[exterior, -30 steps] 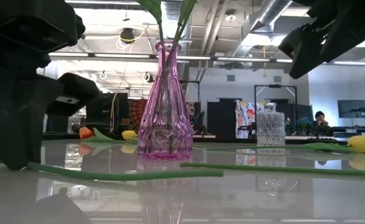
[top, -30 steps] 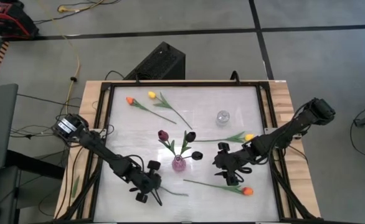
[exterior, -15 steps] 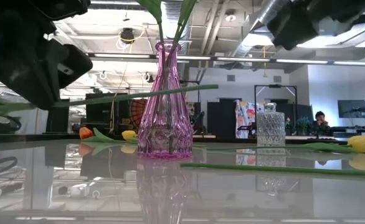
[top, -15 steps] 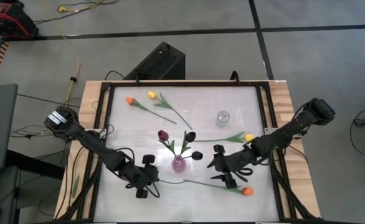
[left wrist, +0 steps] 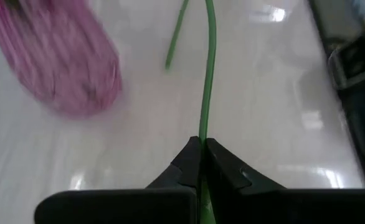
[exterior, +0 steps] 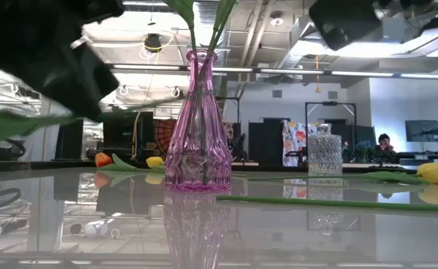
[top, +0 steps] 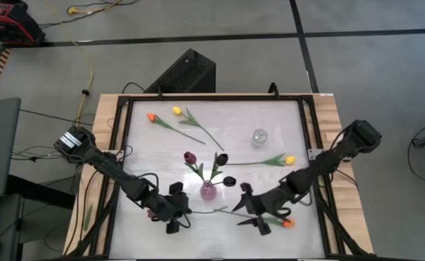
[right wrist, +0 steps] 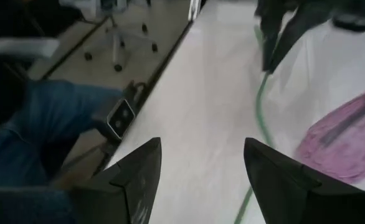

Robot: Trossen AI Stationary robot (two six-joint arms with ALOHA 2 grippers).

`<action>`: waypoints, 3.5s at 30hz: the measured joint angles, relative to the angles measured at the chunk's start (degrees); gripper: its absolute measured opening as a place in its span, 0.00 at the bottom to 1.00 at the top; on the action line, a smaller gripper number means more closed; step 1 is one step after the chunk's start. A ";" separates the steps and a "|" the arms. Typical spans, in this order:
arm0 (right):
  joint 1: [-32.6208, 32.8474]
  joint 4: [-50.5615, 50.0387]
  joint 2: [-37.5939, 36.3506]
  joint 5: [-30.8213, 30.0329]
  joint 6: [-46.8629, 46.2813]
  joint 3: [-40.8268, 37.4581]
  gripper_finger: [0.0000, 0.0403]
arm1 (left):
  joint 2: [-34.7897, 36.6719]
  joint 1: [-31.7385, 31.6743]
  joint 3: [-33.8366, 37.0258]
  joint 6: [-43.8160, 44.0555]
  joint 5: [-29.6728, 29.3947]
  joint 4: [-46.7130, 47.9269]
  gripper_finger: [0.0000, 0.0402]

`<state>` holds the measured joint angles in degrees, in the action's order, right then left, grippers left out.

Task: Sort flowers into vase by color
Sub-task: Put the red flower into the purple vase

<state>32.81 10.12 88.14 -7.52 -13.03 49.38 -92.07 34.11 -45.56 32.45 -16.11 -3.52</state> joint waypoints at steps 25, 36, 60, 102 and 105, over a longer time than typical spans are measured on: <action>-0.16 -12.18 27.58 -23.82 9.16 28.72 0.63 | 0.07 0.50 -0.02 -8.30 -0.31 -3.94 0.00; -0.60 -19.80 27.36 -22.72 -4.39 29.14 0.44 | 0.07 0.39 -0.02 -12.14 0.63 -4.00 0.00; -1.96 -27.46 27.30 -25.26 -15.26 29.16 0.06 | 0.12 0.24 -0.04 -4.87 -0.21 -3.92 0.00; 2.66 -17.95 26.34 -16.40 5.03 29.31 0.06 | 8.87 8.59 3.32 -18.90 -27.06 -0.44 0.00; 2.42 -11.37 23.34 -16.00 6.01 26.65 0.06 | 8.90 8.72 7.69 -17.51 -29.16 -5.56 0.00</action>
<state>35.23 -1.25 111.48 -23.52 -7.02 76.03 -83.18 42.82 -37.87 14.94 -45.27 -9.08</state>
